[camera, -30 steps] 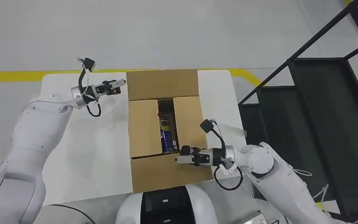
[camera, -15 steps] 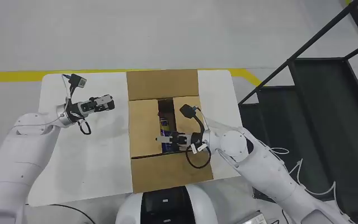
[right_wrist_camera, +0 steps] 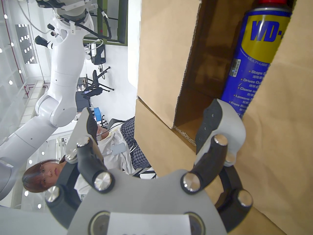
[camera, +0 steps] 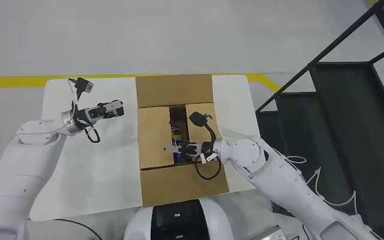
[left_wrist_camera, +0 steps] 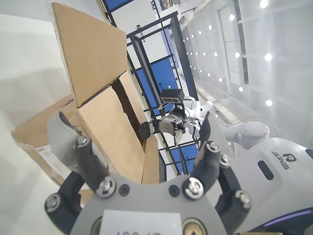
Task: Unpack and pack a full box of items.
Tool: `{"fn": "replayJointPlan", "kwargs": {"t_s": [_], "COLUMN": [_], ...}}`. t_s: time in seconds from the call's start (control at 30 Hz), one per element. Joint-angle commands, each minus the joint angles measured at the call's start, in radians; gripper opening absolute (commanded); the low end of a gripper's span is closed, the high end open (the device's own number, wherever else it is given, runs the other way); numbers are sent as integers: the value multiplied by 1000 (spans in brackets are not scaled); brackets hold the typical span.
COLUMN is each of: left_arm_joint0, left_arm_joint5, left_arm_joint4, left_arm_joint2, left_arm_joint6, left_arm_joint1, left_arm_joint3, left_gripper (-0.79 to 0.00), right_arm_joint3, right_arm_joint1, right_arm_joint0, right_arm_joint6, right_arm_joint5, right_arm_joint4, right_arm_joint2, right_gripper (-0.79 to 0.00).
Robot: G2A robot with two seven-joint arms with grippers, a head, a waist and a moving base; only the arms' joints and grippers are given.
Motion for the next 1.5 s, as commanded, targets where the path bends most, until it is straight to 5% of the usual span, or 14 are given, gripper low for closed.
{"fn": "replayJointPlan", "kwargs": {"t_s": [0.0, 0.17, 0.63, 1.07, 1.17, 1.3, 1.47], "left_arm_joint0": [15, 50, 131, 202, 206, 184, 157], "left_arm_joint5": [13, 27, -26, -58, -1, 140, 213], "left_arm_joint4": [41, 53, -48, -200, -166, -49, 33], "left_arm_joint2": [-12, -42, -154, -243, -250, -204, -134], "left_arm_joint6": [38, 53, 76, -32, -62, -48, -19], "left_arm_joint1": [4, 11, 26, 38, 42, 40, 25], "left_arm_joint3": [-27, -74, -184, -249, -240, -199, -131], "left_gripper": [0, 0, 0, 0, 0, 0, 0], "right_arm_joint3": [29, 112, 83, 327, 353, 310, 149], "right_arm_joint1": [-15, -60, -127, -297, -321, -318, -259], "right_arm_joint0": [47, 137, 204, 383, 397, 380, 281], "right_arm_joint6": [24, 50, -19, -122, -128, -137, -135], "right_arm_joint5": [26, 26, -263, -325, -318, -301, -282], "right_arm_joint4": [6, 58, 69, 12, 4, -17, -77], "right_arm_joint2": [-45, -147, -247, -484, -499, -471, -358], "right_gripper": [0, 0, 0, 0, 0, 0, 0]}}
